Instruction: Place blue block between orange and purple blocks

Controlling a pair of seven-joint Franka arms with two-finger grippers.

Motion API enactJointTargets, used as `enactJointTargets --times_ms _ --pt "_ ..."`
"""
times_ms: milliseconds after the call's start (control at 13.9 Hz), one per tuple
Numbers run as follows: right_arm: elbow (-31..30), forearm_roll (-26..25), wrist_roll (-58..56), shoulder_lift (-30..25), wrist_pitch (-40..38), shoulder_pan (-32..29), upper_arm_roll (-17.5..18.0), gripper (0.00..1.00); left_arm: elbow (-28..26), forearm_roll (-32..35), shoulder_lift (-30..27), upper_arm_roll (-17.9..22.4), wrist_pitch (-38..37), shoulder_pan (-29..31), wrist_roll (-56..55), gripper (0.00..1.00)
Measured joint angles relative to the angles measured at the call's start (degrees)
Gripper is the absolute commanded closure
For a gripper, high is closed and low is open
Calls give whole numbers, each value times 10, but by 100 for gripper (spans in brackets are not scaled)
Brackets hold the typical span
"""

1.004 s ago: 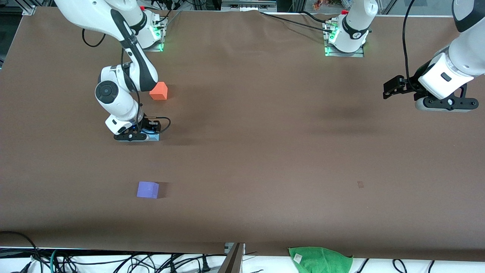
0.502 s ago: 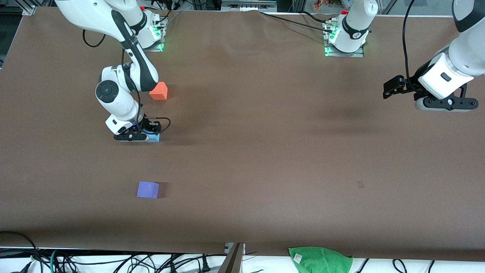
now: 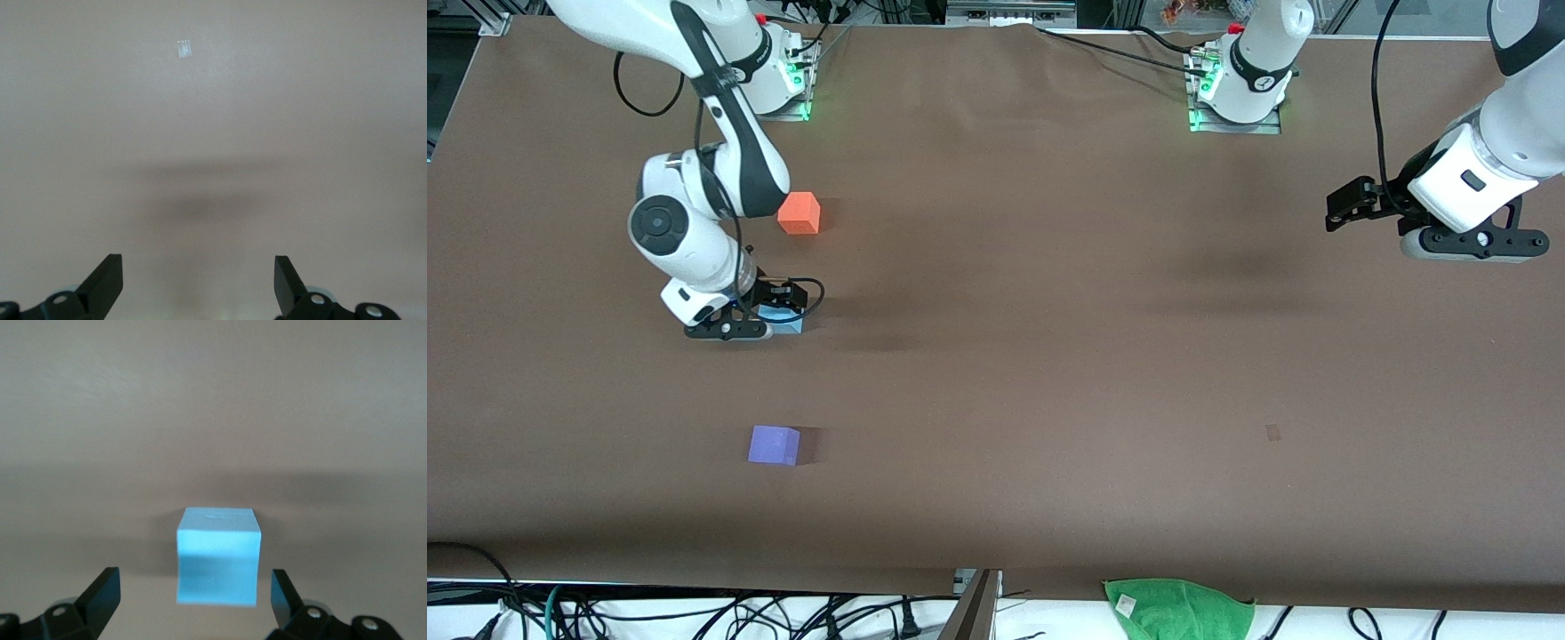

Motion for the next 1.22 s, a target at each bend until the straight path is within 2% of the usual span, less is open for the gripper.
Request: enactJointTargets --times_ms 287,502,932,1219 --pt "124 0 -62 -20 -188 -1 -29 0 0 0 0 0 0 0 0 0" --pt "203 0 -86 -20 -292 -1 -51 0 0 0 0 0 0 0 0 0" --pt "317 0 -117 -20 -427 -1 -85 0 0 0 0 0 0 0 0 0" --pt "380 -1 -117 -21 -509 -1 -89 0 0 0 0 0 0 0 0 0"
